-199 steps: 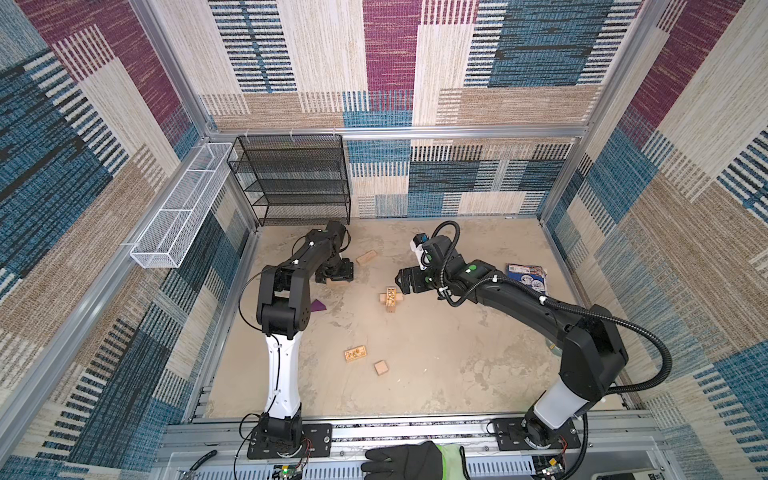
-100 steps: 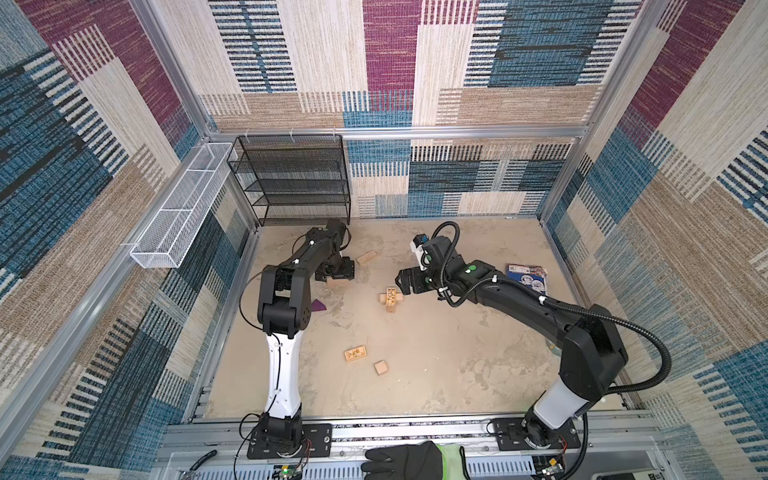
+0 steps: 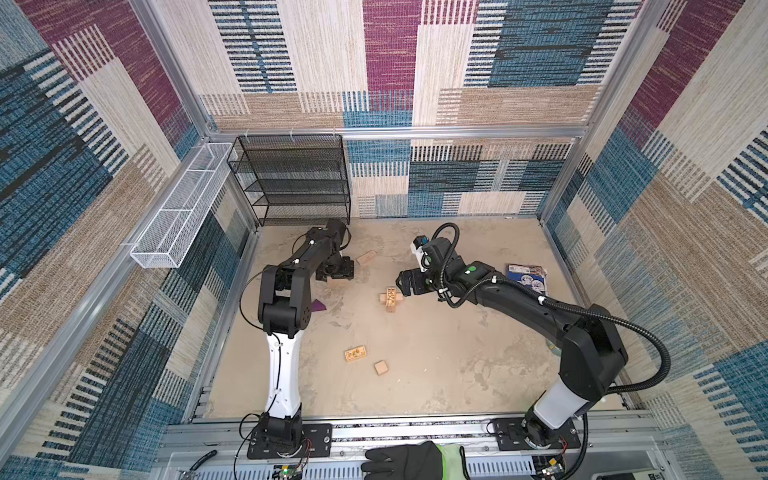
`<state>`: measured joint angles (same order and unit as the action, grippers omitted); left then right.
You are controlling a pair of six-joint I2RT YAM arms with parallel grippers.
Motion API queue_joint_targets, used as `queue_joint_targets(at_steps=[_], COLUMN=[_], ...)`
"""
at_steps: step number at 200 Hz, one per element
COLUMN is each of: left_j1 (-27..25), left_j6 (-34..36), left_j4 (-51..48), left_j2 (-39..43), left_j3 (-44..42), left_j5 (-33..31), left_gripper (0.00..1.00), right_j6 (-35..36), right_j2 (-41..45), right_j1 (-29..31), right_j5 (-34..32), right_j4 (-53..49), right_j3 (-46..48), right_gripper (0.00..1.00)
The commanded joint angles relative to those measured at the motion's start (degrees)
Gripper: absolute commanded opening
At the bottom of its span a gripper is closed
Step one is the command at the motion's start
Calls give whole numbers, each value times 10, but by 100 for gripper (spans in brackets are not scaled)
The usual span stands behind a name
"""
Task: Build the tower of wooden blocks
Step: 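Close the left gripper on the plain wooden block and lift it, then carry the plain block with the left gripper over the stack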
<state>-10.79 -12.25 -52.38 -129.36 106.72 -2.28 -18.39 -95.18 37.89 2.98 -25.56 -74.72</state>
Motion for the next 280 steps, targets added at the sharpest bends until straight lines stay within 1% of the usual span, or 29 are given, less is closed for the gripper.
queue_joint_targets(at_steps=[1, 65, 112, 139, 176, 210, 242, 280], left_j1=[1, 0, -5, -16, -52, -94, -136, -171], left_j6=[7, 3, -5, -13, -28, -41, -54, -74], left_j4=[-9, -9, -9, -9, -13, -20, -28, -28], left_j2=[0, 18, 65, 101, 140, 169, 185, 200], left_j3=[4, -6, -37, -55, -78, -95, -95, -94], left_j5=[10, 18, 27, 34, 38, 39, 41, 53], left_gripper=[67, 67, 67, 66, 66, 66, 66, 66], right_j6=[-3, -4, -10, -15, -21, -17, -16, -16], right_j2=[4, 10, 21, 29, 41, 57, 67, 71], right_j1=[0, 0, 0, 0, 1, 0, 0, 0], right_j5=[0, -3, -2, 0, -10, -35, -50, -63], right_j4=[8, 9, 12, 15, 18, 18, 18, 19], right_j3=[2, 6, 11, 17, 27, 41, 55, 63], right_gripper=[98, 98, 98, 98, 97, 98, 98, 98])
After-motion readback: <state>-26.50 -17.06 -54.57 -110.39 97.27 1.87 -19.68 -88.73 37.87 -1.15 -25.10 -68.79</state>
